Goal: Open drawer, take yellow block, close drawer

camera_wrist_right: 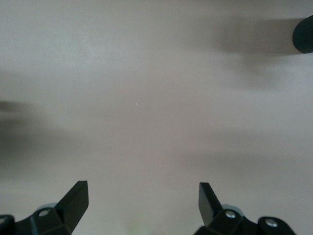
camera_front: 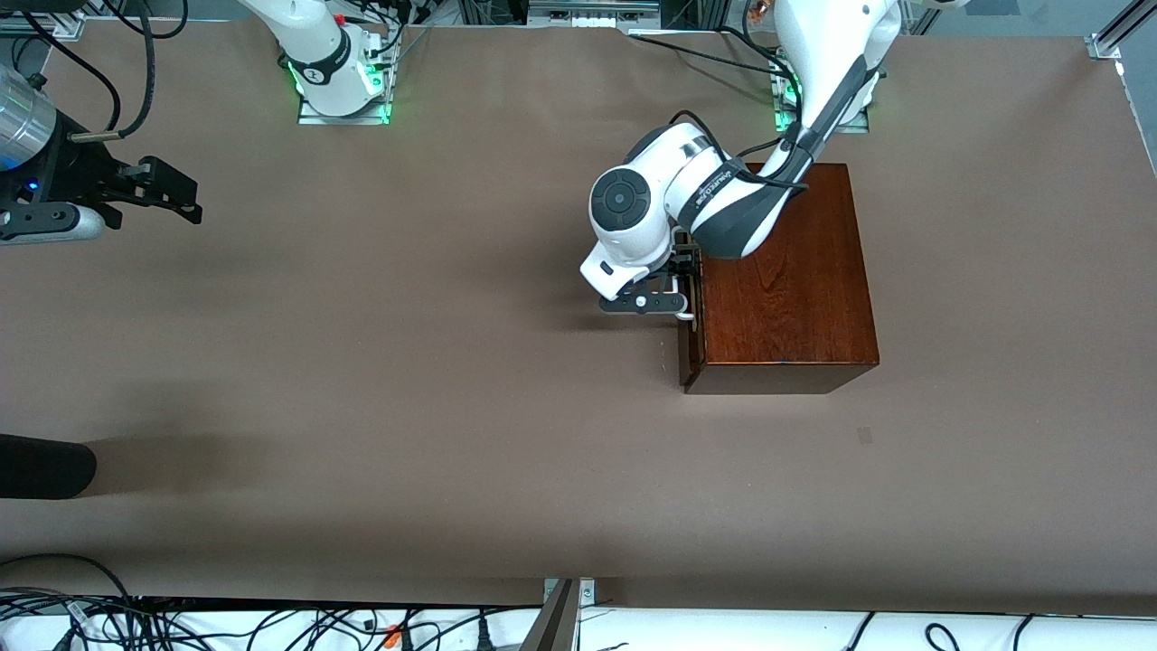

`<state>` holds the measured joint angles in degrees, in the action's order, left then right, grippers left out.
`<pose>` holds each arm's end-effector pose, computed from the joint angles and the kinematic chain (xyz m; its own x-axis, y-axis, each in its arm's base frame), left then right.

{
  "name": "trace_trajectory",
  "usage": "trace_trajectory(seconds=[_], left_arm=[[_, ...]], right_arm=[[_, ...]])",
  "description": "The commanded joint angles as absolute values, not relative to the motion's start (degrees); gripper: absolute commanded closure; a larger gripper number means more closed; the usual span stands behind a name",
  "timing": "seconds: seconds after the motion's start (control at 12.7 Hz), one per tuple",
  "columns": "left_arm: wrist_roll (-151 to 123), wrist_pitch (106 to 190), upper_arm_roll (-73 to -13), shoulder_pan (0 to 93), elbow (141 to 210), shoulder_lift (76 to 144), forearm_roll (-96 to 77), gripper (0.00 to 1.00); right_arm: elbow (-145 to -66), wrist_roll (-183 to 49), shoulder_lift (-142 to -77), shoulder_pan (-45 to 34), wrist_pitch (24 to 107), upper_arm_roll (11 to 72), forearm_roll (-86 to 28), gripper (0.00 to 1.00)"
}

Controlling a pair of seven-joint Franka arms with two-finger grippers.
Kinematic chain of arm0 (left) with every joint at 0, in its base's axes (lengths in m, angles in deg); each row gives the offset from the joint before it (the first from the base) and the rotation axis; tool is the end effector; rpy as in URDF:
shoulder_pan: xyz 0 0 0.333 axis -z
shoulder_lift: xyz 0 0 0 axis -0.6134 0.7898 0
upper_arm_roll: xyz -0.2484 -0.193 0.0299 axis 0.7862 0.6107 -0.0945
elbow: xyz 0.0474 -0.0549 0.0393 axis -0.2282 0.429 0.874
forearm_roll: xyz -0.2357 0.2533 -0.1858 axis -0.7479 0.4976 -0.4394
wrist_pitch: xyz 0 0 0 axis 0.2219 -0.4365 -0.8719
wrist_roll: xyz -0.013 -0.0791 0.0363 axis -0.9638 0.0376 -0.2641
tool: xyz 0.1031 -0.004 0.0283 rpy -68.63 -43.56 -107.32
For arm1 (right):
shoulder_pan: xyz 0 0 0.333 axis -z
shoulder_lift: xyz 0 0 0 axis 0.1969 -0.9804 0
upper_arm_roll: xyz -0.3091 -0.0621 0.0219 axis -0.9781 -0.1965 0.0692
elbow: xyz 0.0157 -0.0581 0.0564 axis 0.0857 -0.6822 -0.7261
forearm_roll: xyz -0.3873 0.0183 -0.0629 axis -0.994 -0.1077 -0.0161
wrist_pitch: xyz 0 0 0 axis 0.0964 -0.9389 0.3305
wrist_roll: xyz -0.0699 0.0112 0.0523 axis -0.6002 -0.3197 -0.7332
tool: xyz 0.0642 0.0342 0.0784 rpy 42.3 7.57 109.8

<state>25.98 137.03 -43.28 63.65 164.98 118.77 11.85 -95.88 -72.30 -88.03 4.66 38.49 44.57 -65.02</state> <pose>0.5100 -0.4291 0.2930 0.9841 -0.0015 -0.1778 -0.0375 -0.9792 -0.1994 0.5603 0.0466 0.6130 0.9963 0.0762 -0.0398 0.0758 -0.9970 -0.0135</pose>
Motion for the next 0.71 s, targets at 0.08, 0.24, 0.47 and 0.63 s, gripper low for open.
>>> trace_trajectory(seconds=[0.08, 0.24, 0.47, 0.63], left_arm=[[28.1, 137.4, -43.4, 64.3, 165.3, 119.0, 13.8, 0.0], [28.8, 137.4, -43.4, 64.9, 165.3, 119.0, 13.8, 0.0], [31.3, 139.4, -43.3, 65.3, 165.3, 119.0, 12.9, 0.0], [33.1, 140.3, -43.2, 66.3, 165.1, 119.1, 12.8, 0.0]], right_arm=[[-95.2, -72.3, -88.1, 5.3, 37.7, 45.1, -65.3, 0.0], [-95.2, -72.3, -88.1, 5.3, 37.6, 45.0, -65.3, 0.0], [-95.2, -72.3, -88.1, 5.3, 37.7, 45.0, -65.3, 0.0], [-95.2, -72.2, -88.1, 5.4, 37.6, 45.0, -65.3, 0.0]])
